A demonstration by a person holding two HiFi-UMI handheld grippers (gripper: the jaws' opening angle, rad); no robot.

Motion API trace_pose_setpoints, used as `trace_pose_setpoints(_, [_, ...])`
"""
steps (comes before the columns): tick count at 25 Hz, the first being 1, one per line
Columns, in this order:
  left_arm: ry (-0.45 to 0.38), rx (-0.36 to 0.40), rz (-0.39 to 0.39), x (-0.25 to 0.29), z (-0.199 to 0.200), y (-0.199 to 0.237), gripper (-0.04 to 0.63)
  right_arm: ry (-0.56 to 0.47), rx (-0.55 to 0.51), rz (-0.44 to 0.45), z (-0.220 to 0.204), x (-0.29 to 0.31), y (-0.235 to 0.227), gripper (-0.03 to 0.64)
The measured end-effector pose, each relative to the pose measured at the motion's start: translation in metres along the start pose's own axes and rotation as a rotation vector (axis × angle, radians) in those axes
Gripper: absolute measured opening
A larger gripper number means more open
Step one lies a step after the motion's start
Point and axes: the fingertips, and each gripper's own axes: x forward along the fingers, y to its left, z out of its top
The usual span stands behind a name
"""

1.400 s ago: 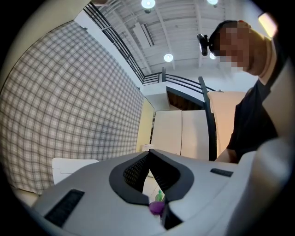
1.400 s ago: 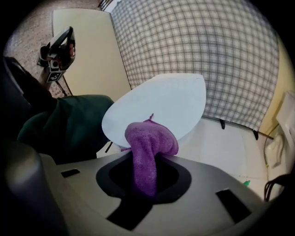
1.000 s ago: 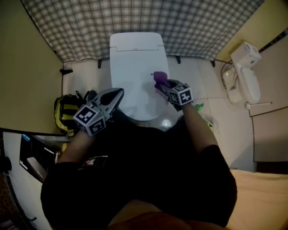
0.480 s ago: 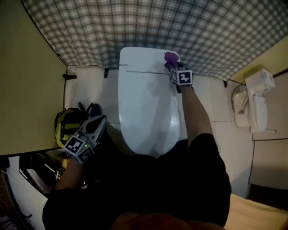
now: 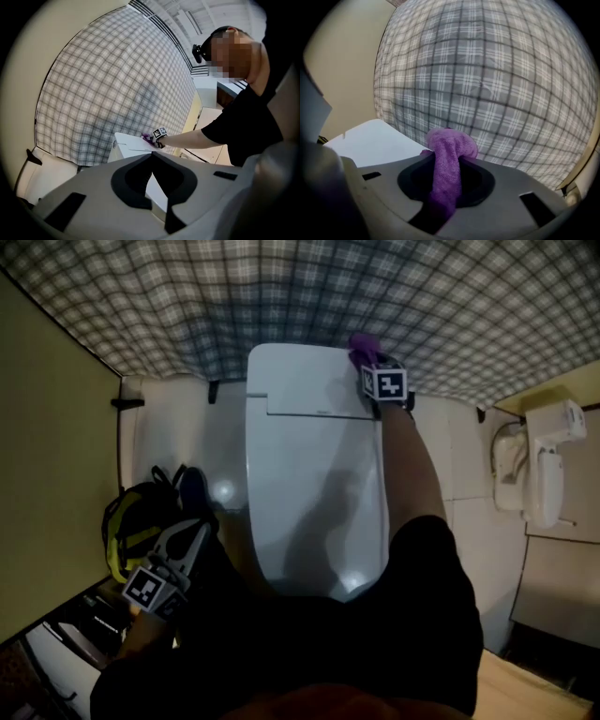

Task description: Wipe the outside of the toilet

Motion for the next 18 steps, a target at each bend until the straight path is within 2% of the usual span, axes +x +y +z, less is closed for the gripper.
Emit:
trace_pose_setpoints(4, [0.026, -0.001, -0.038, 0.012, -0.012, -0.017, 0.003, 0.030, 0.011, 0.013, -0.013, -0.009, 0.003, 0.095])
trace_pose_setpoints(8, [0.010, 0.007, -0.046, 0.000, -0.006, -0.051, 0.003, 0.079, 0.009, 0.037, -0.043, -0.050, 0.015, 0.095])
trace_pose_setpoints(11, [-0.019, 0.020, -0.063, -0.019, 0.001, -0.082, 0.003, 0.112, -0.003, 0.054, -0.084, -0.102, 0.034, 0.095])
trace_pose_setpoints(14, [-0.053, 0.065, -0.098, -0.037, 0.004, -0.117, 0.003, 0.133, -0.017, 0.072, -0.129, -0.159, 0.062, 0.095])
trace_pose_setpoints(18, [-0.095, 0.123, -0.158, -0.055, 0.006, -0.170, 0.003, 0.140, -0.013, 0.177, -0.186, -0.246, 0.120, 0.094])
